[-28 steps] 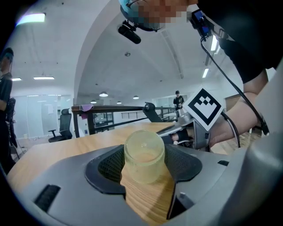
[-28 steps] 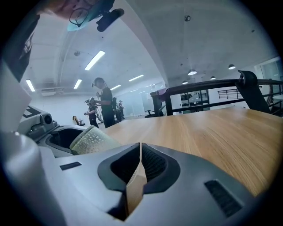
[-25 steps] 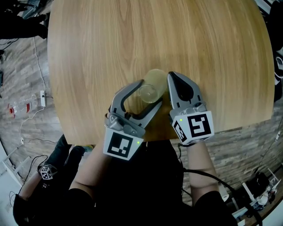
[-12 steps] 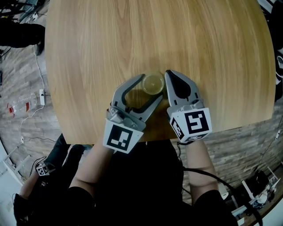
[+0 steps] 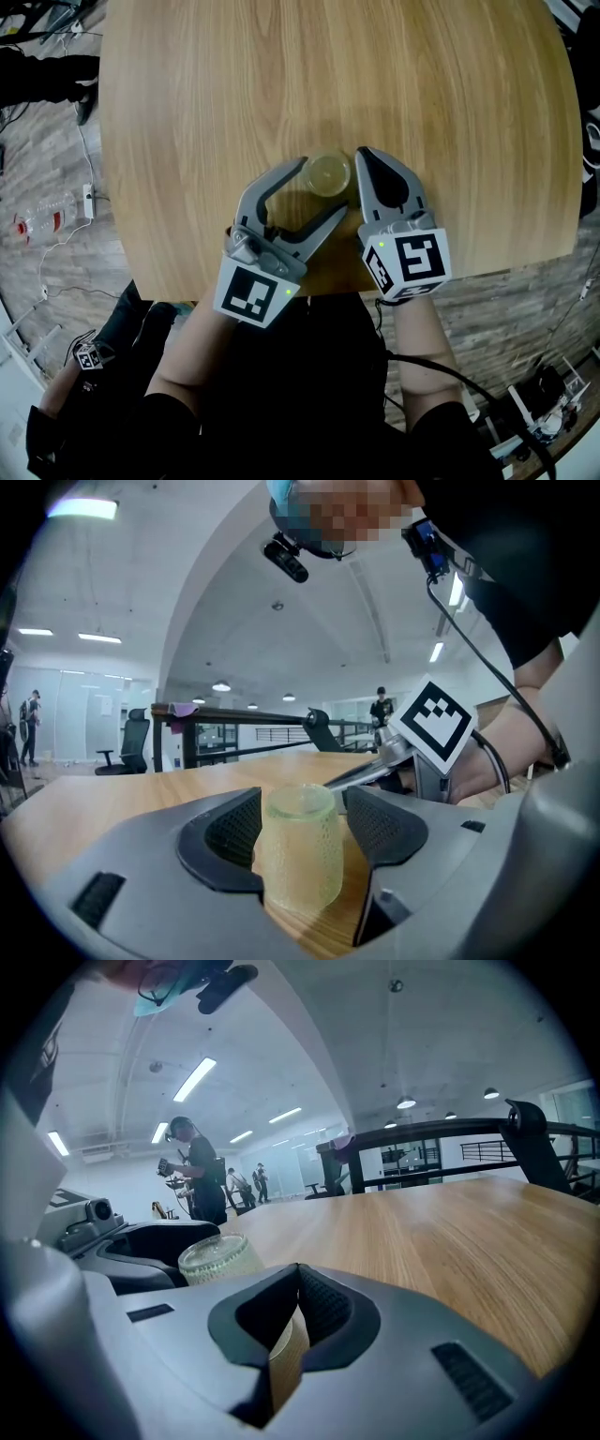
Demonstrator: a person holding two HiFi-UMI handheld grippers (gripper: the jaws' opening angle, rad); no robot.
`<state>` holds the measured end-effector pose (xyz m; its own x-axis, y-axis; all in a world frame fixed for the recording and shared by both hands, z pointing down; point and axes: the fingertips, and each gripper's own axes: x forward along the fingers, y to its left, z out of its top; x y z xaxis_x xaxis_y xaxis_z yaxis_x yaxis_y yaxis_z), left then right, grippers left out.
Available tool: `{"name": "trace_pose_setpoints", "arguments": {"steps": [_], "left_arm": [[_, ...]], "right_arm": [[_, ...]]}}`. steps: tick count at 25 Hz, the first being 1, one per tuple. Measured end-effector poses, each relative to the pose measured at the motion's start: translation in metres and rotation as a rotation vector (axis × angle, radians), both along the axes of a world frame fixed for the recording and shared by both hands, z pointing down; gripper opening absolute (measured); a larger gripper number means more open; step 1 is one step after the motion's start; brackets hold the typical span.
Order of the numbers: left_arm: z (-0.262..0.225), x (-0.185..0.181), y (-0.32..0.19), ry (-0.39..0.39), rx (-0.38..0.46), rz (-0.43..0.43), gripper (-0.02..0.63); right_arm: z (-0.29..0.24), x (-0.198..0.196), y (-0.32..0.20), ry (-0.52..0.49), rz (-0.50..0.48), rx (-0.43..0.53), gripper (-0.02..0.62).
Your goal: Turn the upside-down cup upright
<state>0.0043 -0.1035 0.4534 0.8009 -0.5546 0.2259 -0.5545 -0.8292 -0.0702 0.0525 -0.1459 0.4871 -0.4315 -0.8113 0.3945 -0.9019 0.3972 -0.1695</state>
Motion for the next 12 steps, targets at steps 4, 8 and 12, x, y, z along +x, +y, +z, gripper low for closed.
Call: {"name": "trace_pose_setpoints", "arguments": {"steps": [4, 8, 12], "left_arm": [[-0.04, -0.015, 0.008, 0.054, 0.003, -0.038, 0.273], [-0.091, -0.031, 0.014, 0.042, 0.079, -0.103, 0.194], [-0.14, -0.04, 0.036, 0.023, 0.127, -0.18, 0.045]], "right_arm": [[-0.039, 0.004, 0.006, 0.013, 0.016, 0.044, 0.015], [-0.108, -0.005, 0.023, 0.022, 0.023, 0.123, 0.014], [-0.172, -0.022, 0.056, 0.016, 0.039, 0.169, 0.014]]}}
